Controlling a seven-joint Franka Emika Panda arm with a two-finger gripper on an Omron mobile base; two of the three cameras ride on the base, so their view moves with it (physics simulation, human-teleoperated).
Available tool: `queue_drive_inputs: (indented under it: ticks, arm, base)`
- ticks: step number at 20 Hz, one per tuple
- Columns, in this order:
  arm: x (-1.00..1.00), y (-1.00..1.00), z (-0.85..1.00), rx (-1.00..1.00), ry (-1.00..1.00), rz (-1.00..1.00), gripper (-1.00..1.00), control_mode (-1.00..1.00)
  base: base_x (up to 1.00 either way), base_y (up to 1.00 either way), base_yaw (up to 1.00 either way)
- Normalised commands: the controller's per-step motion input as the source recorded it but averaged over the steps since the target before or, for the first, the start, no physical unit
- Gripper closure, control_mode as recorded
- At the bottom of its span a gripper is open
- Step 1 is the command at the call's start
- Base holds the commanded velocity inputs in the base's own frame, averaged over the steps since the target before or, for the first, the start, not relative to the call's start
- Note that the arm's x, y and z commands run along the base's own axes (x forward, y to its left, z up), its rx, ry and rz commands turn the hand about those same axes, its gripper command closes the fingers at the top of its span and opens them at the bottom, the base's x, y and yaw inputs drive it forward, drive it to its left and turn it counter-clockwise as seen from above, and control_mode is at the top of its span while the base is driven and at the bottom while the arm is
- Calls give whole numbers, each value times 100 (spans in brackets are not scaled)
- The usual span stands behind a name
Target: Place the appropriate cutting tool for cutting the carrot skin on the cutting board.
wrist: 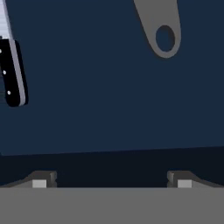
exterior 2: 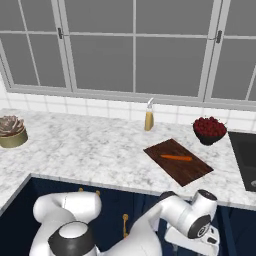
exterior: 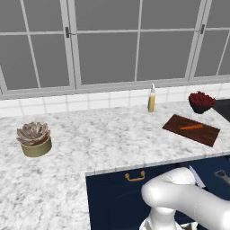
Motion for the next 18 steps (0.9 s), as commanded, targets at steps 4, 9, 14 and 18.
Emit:
queue_drive_inputs:
  ticks: [4, 9, 14, 18]
  arm:
    - [65, -26, 4, 0, 0, 4, -100, -100]
    - [59, -31, -6, 0, -3, 11, -100, -100]
    - [7, -22, -14, -2, -9, 13, -100, -100]
    - [1, -11, -31, -3, -10, 12, -100, -100]
  base:
    - [0, 0, 0]
    - [0, 0, 0]
    - [0, 0, 0]
    - [0, 0, 0]
